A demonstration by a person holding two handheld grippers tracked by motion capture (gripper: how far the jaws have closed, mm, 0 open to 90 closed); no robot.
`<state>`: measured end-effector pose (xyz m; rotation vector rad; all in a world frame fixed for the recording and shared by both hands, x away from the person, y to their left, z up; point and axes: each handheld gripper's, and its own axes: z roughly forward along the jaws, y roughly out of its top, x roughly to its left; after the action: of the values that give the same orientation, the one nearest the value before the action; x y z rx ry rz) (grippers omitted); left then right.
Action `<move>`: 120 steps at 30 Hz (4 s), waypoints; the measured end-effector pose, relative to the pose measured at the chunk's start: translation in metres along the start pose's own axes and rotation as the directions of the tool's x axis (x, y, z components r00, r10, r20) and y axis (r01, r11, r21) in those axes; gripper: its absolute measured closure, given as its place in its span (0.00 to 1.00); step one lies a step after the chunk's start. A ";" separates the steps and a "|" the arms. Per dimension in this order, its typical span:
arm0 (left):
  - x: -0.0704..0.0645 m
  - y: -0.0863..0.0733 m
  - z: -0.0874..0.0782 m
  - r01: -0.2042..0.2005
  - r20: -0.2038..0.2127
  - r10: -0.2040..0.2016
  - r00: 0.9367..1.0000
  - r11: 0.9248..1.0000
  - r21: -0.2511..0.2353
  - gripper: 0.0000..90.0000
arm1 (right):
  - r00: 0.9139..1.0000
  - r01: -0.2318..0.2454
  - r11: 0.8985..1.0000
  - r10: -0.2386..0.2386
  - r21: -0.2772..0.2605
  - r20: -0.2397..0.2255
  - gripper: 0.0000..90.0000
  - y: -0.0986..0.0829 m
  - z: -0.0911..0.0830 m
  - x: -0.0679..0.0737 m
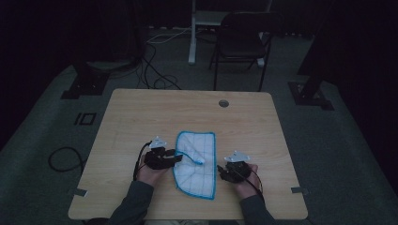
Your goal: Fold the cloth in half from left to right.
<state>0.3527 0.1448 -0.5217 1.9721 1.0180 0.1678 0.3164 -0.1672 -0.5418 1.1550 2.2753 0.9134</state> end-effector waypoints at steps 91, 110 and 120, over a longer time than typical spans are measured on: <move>-0.075 -0.066 -0.015 -0.143 0.048 0.139 0.989 0.985 0.092 0.87 | 0.940 0.253 0.962 -0.269 -0.098 -0.210 0.60 0.079 0.054 0.086; -0.075 -0.067 -0.015 -0.133 0.052 0.129 0.990 0.987 0.085 0.87 | 0.958 0.197 0.978 -0.207 -0.069 -0.198 0.93 0.091 0.061 0.055; -0.075 -0.068 -0.016 -0.128 0.050 0.124 0.991 0.989 0.079 0.87 | 0.977 0.117 0.989 -0.131 -0.092 -0.166 0.94 0.099 0.053 0.013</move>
<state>0.2560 0.1202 -0.5451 2.1066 0.8840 0.1524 0.3959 -0.0939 -0.5078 0.9201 2.3905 1.0829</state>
